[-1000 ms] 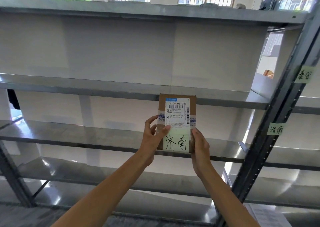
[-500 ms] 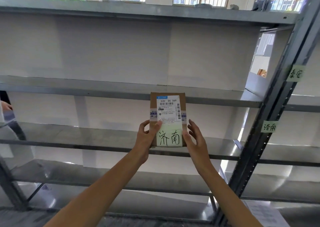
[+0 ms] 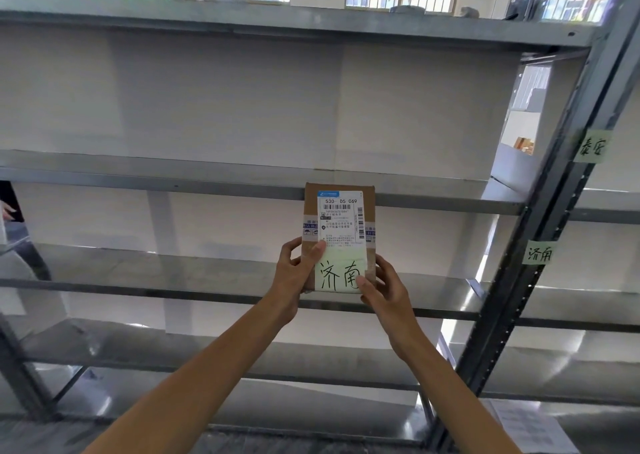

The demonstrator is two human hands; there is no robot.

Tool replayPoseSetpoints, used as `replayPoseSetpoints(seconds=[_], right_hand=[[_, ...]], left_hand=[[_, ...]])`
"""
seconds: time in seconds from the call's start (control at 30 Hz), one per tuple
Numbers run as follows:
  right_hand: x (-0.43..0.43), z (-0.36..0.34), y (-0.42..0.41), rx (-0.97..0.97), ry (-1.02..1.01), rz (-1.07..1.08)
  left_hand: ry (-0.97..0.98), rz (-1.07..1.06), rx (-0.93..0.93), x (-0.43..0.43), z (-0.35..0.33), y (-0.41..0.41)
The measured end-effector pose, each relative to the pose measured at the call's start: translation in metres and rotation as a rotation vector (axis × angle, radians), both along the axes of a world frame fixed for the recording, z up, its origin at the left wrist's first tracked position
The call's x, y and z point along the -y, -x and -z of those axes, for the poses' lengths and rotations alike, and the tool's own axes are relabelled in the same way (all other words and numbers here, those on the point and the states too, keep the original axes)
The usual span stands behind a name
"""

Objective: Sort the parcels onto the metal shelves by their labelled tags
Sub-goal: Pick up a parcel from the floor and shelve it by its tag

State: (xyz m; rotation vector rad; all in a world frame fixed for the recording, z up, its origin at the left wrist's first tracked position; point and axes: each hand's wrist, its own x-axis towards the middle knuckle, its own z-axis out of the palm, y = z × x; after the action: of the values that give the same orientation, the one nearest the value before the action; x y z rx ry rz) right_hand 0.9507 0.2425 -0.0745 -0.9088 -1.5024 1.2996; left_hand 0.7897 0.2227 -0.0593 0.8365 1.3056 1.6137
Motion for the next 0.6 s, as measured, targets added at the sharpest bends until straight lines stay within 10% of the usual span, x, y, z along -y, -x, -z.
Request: replayPoseSetpoints(seconds=[0.6], right_hand=[[0.006,-0.004,0.012,-0.049,-0.036,-0.036]], left_hand=[[0.027,0.310,-0.210,0.018,0.000,0.018]])
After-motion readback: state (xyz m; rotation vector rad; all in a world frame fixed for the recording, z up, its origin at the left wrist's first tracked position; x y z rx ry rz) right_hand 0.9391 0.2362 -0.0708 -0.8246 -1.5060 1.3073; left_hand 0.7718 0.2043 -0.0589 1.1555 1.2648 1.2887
